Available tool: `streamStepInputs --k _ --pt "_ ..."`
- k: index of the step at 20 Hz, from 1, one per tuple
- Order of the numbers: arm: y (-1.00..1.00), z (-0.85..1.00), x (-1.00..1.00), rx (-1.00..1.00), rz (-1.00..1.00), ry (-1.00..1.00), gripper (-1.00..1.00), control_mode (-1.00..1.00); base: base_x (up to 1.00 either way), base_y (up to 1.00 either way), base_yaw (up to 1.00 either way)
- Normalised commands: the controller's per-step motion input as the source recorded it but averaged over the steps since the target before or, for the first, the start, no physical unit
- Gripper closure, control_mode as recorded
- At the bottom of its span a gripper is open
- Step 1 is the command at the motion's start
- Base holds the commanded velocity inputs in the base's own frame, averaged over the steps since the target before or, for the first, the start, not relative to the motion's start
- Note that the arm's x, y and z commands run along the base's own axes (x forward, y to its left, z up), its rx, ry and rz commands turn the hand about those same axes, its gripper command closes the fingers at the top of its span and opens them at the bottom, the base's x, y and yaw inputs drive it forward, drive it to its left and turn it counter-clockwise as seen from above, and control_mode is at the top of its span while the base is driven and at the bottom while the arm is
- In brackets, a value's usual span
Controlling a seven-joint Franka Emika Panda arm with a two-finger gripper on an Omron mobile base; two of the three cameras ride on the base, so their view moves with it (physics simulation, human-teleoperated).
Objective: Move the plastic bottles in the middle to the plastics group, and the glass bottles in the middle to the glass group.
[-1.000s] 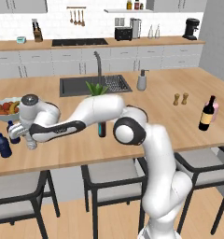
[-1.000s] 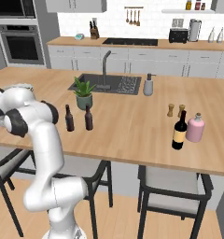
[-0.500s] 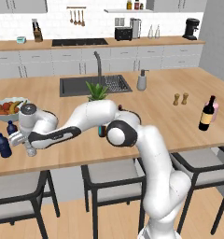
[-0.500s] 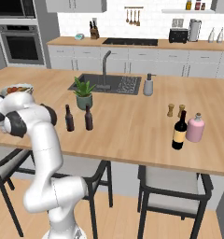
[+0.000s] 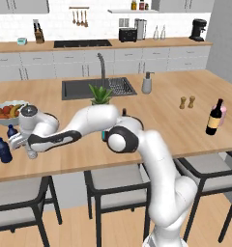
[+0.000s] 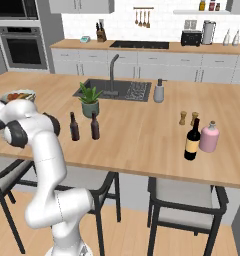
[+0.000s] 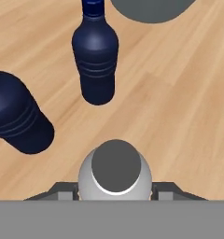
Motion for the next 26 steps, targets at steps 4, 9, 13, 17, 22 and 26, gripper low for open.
streamStepInputs --k 4,9,13,17,22,26 --pt "0.01 0.0 0.55 0.01 0.0 -0.01 1.0 -1.0 0.0 0.0 0.0" --pt "0.05 -0.05 0.14 0.0 0.0 0.0 1.0 -1.0 0.0 0.0 0.0" --pt "0.01 -0.23 0.0 0.0 0.0 0.0 1.0 -1.0 0.0 0.0 0.0" --pt "0.01 -0.07 0.0 0.0 0.0 0.0 1.0 -1.0 0.0 0.0 0.0" --pt "0.0 0.0 0.0 0.0 0.0 0.0 1.0 -1.0 0.0 0.0 0.0" --pt "0.0 0.0 0.0 0.0 0.0 0.0 -1.0 -1.0 0.0 0.0 0.0"
